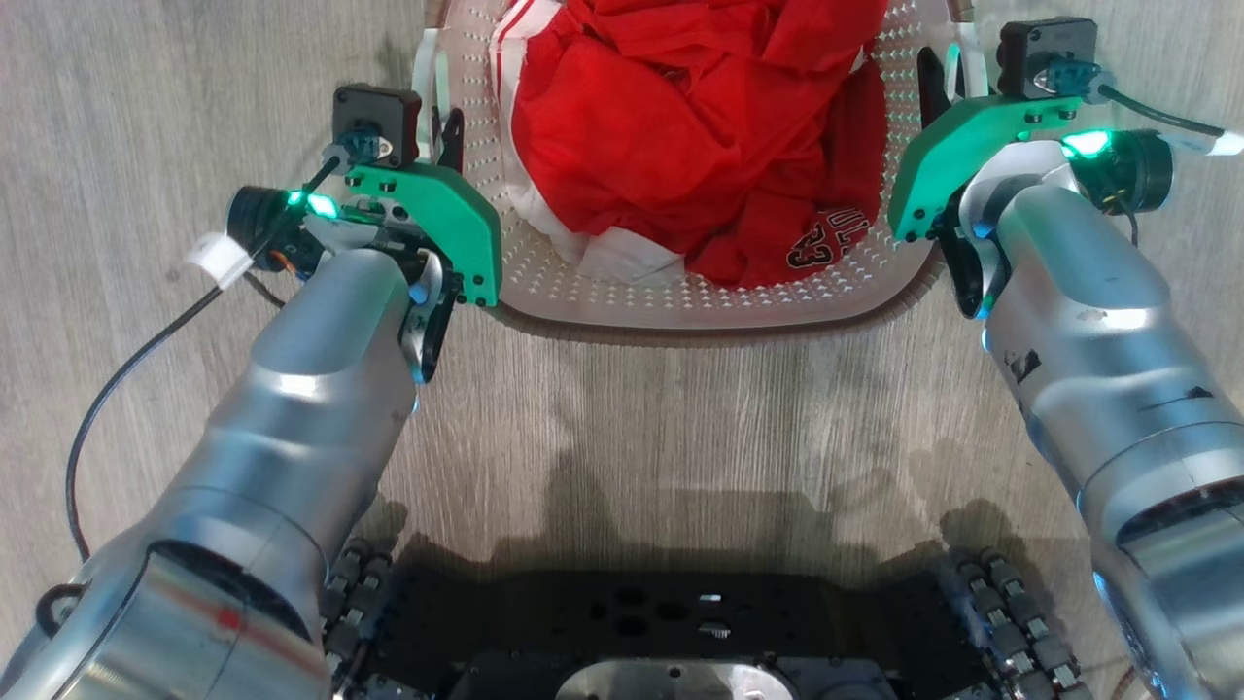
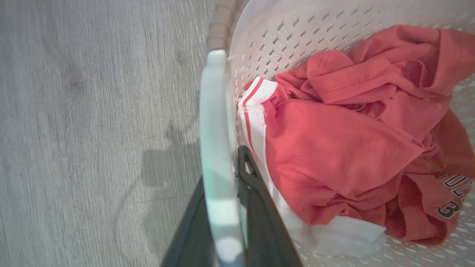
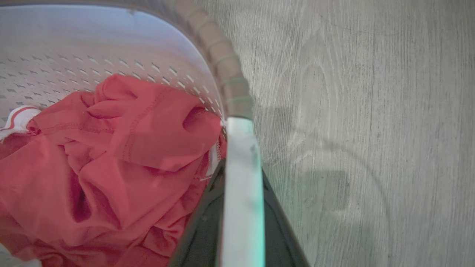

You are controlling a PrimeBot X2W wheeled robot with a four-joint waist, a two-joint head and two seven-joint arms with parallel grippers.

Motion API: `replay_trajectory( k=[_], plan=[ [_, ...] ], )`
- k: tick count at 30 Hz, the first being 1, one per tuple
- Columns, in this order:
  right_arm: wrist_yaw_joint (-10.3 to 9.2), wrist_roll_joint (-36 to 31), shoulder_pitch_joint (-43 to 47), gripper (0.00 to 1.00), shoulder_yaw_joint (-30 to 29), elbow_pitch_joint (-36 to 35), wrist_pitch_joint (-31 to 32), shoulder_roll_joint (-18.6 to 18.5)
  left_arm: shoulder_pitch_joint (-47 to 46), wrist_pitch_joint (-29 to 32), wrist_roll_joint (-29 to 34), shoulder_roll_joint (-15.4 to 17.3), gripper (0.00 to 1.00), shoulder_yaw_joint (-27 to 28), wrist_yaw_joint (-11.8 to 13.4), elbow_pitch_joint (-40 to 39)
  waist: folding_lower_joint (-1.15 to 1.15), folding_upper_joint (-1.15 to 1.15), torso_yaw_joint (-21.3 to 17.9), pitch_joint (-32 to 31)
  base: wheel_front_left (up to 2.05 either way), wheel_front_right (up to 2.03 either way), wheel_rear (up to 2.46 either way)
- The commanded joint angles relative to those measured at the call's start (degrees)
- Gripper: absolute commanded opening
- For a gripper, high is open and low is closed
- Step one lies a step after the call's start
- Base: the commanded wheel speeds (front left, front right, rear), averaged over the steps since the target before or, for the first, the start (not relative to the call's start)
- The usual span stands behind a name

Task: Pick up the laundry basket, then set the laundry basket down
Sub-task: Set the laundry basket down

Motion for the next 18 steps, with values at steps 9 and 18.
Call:
replay_trajectory(
  k=[9,18],
  plan=[
    [-0.09,-2.93,3.81,0.28,-0.61,-1.18,-0.43,0.81,0.38,-0.71,1.2,2.1,0.0,2.18,-0.19,0.53,0.0,0.0,0.11,0.22,0.0,0.0,0.0],
    [-0.09,-3.76,3.96,1.0,-1.32,-1.87,-0.43,0.82,1.12,-0.71,-0.55,2.08,0.94,2.34,0.0,0.68,0.0,0.0,-0.07,-0.13,0.0,0.0,0.0]
  ],
)
